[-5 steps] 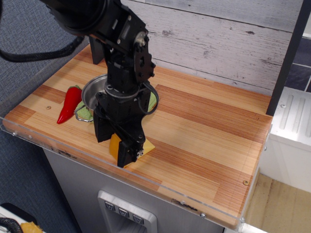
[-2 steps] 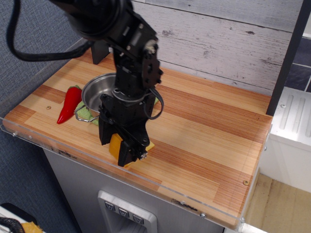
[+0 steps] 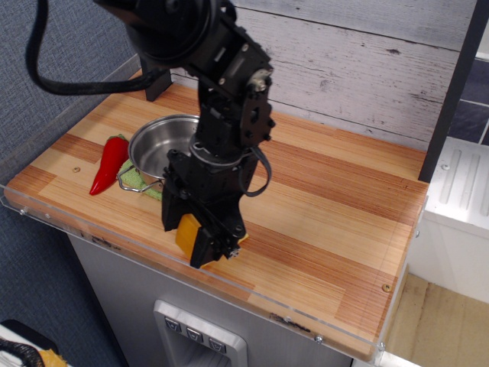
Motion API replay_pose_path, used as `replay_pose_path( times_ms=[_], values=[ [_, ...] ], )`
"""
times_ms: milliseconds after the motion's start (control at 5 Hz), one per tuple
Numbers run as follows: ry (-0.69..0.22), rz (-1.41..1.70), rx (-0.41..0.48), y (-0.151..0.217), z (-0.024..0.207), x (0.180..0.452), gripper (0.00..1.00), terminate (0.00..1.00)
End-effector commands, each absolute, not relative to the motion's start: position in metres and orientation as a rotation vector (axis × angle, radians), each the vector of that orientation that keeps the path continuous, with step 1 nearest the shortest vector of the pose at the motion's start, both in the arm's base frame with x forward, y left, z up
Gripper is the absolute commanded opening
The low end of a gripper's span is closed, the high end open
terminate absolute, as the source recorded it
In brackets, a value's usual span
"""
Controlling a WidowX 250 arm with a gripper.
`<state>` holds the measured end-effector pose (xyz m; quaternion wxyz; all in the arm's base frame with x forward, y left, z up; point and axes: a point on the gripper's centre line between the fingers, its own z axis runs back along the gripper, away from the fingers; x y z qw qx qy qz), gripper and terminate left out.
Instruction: Move the cheese nearby upper right corner of table.
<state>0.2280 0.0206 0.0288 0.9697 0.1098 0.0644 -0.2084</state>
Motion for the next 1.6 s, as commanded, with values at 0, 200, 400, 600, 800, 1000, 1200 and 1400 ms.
replay_pose_path(
  times_ms=[0,200,400,600,800,1000,1200,1400],
  values=[
    [-0.008,-0.389,0.253,0.006,0.064,0.243,0.0,0.0],
    [-0.065,-0.331,0.207,-0.013,0.079,0.253,0.0,0.0],
    [-0.12,-0.341,0.163,-0.034,0.083,0.265,0.0,0.0],
    [-0.148,-0.276,0.092,-0.053,0.077,0.284,0.0,0.0],
    [-0.168,-0.23,0.036,-0.061,0.07,0.299,0.0,0.0],
    [-0.16,-0.236,0.015,-0.07,0.059,0.319,0.0,0.0],
    [-0.156,-0.204,0.026,-0.073,0.058,0.334,0.0,0.0],
    [-0.154,-0.198,0.042,-0.072,0.052,0.342,0.0,0.0]
  ],
)
